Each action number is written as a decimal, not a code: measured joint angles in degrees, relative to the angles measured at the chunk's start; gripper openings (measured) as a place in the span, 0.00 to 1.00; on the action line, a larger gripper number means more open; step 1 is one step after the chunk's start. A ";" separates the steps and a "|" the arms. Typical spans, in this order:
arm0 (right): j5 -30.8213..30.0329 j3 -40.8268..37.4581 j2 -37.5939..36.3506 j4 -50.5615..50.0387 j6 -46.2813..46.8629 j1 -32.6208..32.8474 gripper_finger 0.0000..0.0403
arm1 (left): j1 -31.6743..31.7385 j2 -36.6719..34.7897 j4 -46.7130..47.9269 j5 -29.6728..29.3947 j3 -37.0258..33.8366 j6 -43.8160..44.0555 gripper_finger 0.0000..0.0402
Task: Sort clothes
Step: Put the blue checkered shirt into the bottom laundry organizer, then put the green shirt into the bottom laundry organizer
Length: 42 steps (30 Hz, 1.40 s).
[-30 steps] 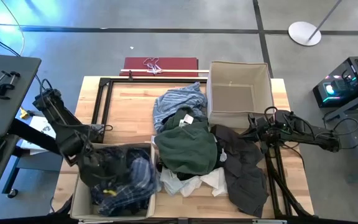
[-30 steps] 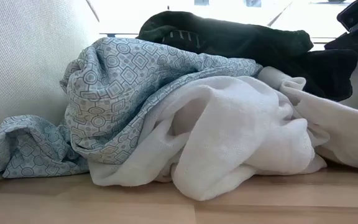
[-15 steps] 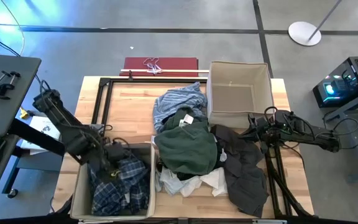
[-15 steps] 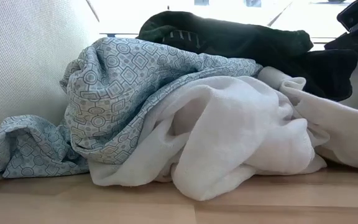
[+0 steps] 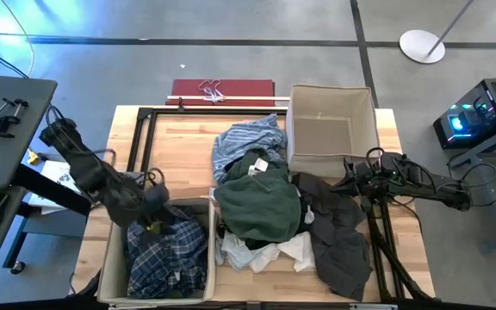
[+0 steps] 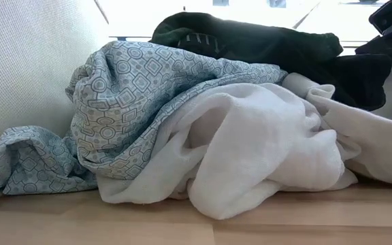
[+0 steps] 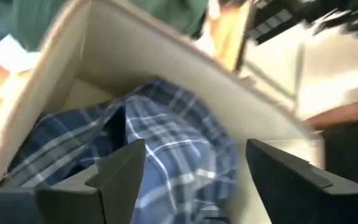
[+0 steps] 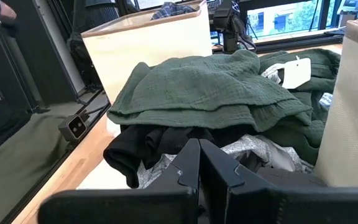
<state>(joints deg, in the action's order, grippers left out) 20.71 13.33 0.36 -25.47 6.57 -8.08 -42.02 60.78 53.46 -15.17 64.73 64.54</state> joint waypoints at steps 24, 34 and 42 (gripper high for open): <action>0.00 0.01 0.00 0.00 0.00 -0.02 0.00 | 0.46 16.96 12.20 -3.07 16.05 12.54 0.27; 0.00 0.01 0.00 0.00 0.00 -0.02 0.00 | 1.10 11.75 8.89 -17.02 16.41 0.30 0.54; 0.00 0.01 0.00 0.00 0.00 -0.01 0.00 | 11.13 11.68 -0.02 -32.21 16.41 -28.21 0.57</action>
<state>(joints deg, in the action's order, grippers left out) 20.71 13.34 0.36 -25.47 6.57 -8.09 -30.89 72.47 53.44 -47.37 81.14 36.33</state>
